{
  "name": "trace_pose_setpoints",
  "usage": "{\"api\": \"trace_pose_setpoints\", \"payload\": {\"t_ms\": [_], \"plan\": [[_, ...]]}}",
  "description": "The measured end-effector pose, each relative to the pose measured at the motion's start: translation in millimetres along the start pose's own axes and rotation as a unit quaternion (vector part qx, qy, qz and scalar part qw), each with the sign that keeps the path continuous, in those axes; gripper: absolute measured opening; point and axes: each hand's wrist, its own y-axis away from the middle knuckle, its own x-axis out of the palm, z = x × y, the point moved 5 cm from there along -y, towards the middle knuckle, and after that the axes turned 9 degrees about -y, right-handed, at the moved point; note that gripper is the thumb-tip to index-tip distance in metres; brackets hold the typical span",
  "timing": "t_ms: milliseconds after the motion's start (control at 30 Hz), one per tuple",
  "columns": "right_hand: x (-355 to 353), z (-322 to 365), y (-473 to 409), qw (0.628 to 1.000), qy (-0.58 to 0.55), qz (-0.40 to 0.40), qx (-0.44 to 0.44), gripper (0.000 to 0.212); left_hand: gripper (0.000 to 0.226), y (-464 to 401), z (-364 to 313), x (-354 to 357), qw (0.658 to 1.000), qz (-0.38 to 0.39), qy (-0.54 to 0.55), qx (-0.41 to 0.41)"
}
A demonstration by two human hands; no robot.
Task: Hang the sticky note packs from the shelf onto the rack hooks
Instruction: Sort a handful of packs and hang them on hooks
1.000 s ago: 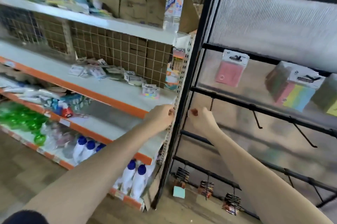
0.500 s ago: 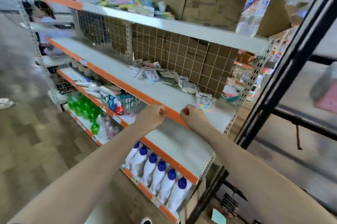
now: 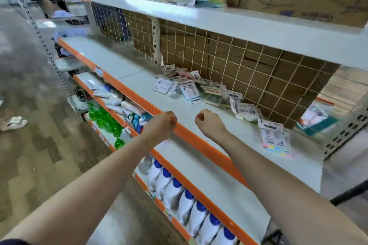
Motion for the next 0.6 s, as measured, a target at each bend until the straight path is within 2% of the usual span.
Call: {"api": "trace_pose_setpoints", "payload": {"t_ms": [267,500,600], "plan": [[48.8,8.1,-72.3,0.999,0.014,0.003,0.030,0.022,0.030,-69.3,49.5,-4.0,1.000,0.002,-0.003,-0.025],[82.9,14.2,-138.0,0.996,0.037,-0.059,0.062,0.037,0.038,-151.2,92.5,-0.2,1.000,0.012,-0.007,0.019],[89.5,15.7,-164.6,0.990,0.053,-0.088,0.101,0.041,0.043,-184.5,106.7,-0.6,0.997,0.015,-0.034,0.072]]}}
